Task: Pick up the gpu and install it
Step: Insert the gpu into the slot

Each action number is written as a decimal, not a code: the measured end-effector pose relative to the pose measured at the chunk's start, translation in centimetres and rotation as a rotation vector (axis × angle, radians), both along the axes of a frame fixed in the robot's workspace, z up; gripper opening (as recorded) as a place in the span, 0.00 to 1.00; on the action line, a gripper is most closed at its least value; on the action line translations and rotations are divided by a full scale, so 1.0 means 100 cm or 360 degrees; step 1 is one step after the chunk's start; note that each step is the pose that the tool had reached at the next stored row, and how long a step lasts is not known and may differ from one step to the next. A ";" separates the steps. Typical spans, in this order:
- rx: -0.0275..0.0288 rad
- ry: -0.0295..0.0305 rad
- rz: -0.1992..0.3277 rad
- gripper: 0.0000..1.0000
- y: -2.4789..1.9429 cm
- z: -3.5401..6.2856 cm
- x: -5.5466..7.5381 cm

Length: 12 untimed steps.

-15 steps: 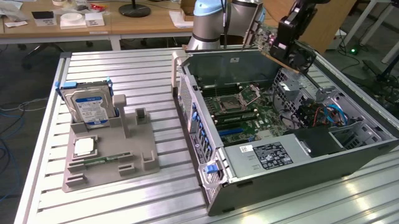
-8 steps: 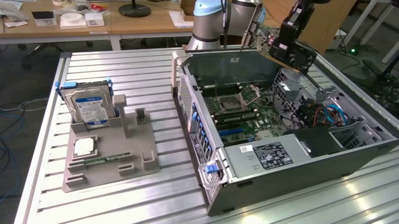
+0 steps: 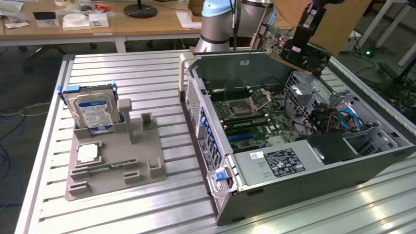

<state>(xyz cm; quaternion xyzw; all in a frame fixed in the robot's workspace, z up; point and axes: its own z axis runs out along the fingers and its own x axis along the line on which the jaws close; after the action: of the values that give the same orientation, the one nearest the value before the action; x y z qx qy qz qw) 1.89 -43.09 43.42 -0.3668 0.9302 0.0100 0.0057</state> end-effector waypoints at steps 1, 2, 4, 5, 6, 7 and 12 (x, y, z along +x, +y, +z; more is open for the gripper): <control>0.00001 0.00000 0.0020 0.28 0.0000 0.0000 0.000; 0.00000 0.00000 0.0041 0.28 0.0000 0.0000 0.000; 0.00000 0.00001 0.0081 0.28 0.0000 0.0000 0.000; 0.00000 0.00000 0.0101 0.28 0.0000 0.0000 0.000; 0.00000 0.00001 0.0124 0.28 0.0000 0.0000 0.000; 0.00001 0.00000 0.0146 0.28 0.0000 0.0000 0.000; 0.00000 0.00000 0.0254 0.28 0.0000 0.0000 0.000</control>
<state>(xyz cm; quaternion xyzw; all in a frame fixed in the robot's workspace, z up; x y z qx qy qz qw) 1.89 -43.09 43.41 -0.4397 0.8981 0.0104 0.0049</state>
